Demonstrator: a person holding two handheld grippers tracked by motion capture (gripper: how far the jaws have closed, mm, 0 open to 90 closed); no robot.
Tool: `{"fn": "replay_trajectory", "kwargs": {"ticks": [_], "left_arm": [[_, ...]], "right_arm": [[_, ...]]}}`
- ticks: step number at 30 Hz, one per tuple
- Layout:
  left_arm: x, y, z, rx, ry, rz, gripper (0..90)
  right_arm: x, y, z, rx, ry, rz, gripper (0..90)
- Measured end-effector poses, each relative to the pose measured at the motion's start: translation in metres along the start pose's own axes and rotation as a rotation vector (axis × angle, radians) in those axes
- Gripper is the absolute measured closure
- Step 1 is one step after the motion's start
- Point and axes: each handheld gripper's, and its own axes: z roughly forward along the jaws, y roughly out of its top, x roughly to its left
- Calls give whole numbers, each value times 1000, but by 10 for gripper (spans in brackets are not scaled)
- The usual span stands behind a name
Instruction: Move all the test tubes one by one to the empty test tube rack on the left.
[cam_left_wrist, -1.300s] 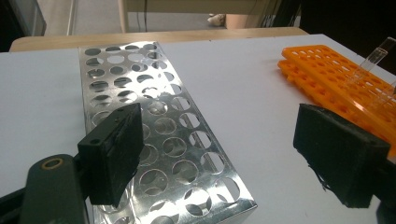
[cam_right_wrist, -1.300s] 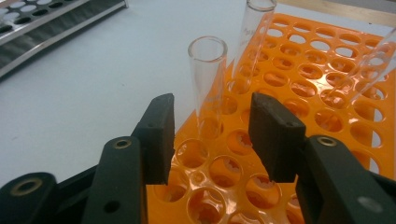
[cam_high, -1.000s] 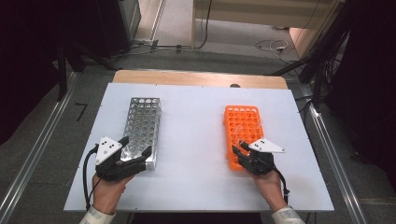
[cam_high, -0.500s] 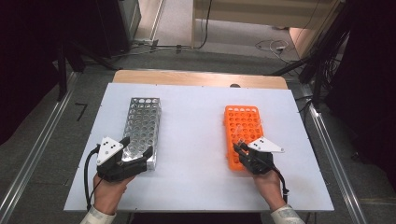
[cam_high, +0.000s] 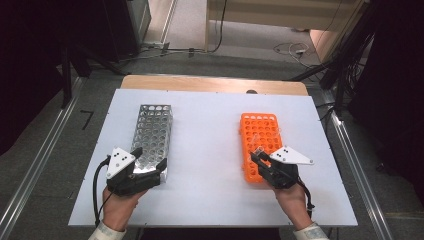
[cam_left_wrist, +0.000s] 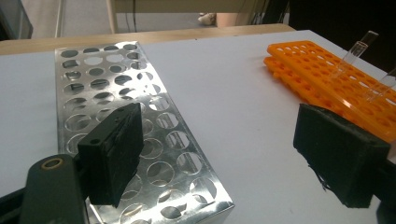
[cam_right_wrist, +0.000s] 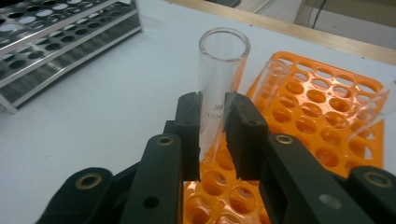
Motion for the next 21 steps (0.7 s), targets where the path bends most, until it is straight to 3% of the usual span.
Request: {"fn": "replay_trajectory", "kwargs": {"ticks": [4, 16, 21], "left_arm": [[-6, 0, 2, 1, -21, 7, 161], [-32, -2, 15, 27, -95, 38, 163], [-48, -3, 23, 39, -136, 76, 184]], "right_arm": [[11, 2, 0, 11, 49, -17, 730], [44, 3, 16, 58, 138, -74, 730], [57, 4, 23, 77, 174, -101, 730]]}}
